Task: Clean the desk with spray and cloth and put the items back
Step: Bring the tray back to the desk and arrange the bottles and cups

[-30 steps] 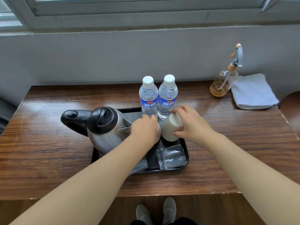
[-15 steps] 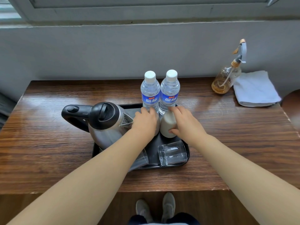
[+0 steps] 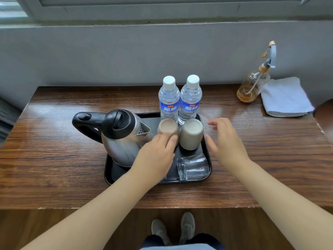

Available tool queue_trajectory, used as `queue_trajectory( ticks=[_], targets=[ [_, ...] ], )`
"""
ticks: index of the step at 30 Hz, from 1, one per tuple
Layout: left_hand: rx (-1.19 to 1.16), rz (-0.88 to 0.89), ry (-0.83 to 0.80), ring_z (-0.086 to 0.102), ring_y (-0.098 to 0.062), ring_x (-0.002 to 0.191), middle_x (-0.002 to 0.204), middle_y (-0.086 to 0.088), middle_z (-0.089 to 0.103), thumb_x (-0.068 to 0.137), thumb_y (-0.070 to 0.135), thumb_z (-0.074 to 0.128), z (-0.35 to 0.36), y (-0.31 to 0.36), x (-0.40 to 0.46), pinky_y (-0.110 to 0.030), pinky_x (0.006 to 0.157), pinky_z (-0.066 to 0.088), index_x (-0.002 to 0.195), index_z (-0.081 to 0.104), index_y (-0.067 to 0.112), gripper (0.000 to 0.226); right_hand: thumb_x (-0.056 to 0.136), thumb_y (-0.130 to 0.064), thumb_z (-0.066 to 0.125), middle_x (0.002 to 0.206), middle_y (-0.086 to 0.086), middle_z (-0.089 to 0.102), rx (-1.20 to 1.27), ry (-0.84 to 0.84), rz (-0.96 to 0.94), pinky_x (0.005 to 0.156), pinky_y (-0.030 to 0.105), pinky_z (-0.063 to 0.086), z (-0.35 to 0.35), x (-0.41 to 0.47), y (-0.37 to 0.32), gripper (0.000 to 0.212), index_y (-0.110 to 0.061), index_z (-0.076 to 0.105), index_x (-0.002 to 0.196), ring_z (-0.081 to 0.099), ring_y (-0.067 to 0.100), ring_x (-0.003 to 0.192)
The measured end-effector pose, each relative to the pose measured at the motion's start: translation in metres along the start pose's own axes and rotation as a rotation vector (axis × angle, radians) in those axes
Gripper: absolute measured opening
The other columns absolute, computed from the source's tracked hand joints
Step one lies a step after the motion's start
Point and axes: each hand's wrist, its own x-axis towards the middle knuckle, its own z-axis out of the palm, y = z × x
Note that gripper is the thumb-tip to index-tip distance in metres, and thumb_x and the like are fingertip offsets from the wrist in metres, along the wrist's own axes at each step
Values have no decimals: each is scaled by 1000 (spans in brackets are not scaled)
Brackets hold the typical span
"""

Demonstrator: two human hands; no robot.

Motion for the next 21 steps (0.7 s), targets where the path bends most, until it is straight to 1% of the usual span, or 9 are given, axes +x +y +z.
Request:
queue_trajectory(
  ticks=[2,3,4,6,8,11,15,18,21],
  targets=[
    [-69,87,-2,70,-22,88,108,-6,68,78,30,67,-3,-1,-25,-26,58,58,116,63,10,43,87,-15,63,105,-2,56,13,4,-125,73,39,53,-1,-6,-11,27,-14,55,113,57,18,94],
    [-89,96,-33,69,-20,91,110,-4,68,83,33,58,-2,-3,-37,-26,59,59,118,59,12,40,87,-15,63,101,-4,58,15,-38,-187,70,41,53,1,-9,-17,24,-16,57,111,58,17,91],
    [-104,86,-57,69,-18,94,112,-1,67,85,35,55,-2,-6,-48,-26,63,59,118,59,14,39,88,-17,63,102,-5,60,9,-109,-239,71,42,54,2,-12,-24,25,-18,57,112,59,16,92],
    [-128,21,-101,69,-17,98,113,0,68,81,38,69,0,-14,-70,-24,74,60,118,64,15,43,91,-28,61,118,-7,59,-56,-305,-329,84,39,53,7,-18,-36,35,-21,53,125,56,14,109],
    [-145,-81,-141,69,-19,102,114,-1,68,70,41,83,2,-22,-89,-27,83,58,117,66,13,56,92,-43,58,140,-9,45,-154,-473,-368,99,31,44,15,-23,-41,56,-23,40,141,41,11,129],
    [-145,-231,-204,66,-20,110,122,-2,66,67,44,85,7,-30,-110,-32,93,55,125,63,12,70,86,-57,59,150,-3,36,-290,-570,-412,111,30,31,29,-27,-42,81,-18,27,149,31,15,138],
    [-264,-343,-199,61,-20,119,134,-1,57,70,34,87,18,-25,-121,-31,98,51,135,55,13,76,82,-58,63,149,1,36,-436,-651,-411,113,32,28,41,-27,-42,91,-14,22,151,32,21,136],
    [-323,-415,-158,63,-19,115,133,-1,53,66,24,90,27,-16,-120,-31,93,54,136,52,14,81,81,-51,68,145,2,41,-496,-665,-396,109,33,33,44,-26,-43,89,-15,23,149,38,22,131],
    [-352,-446,-85,62,-22,113,127,-2,52,63,16,91,36,-13,-117,-36,93,57,133,53,12,80,81,-45,71,144,2,44,-504,-672,-365,107,34,35,47,-25,-44,86,-15,26,148,42,23,129]
  ],
)
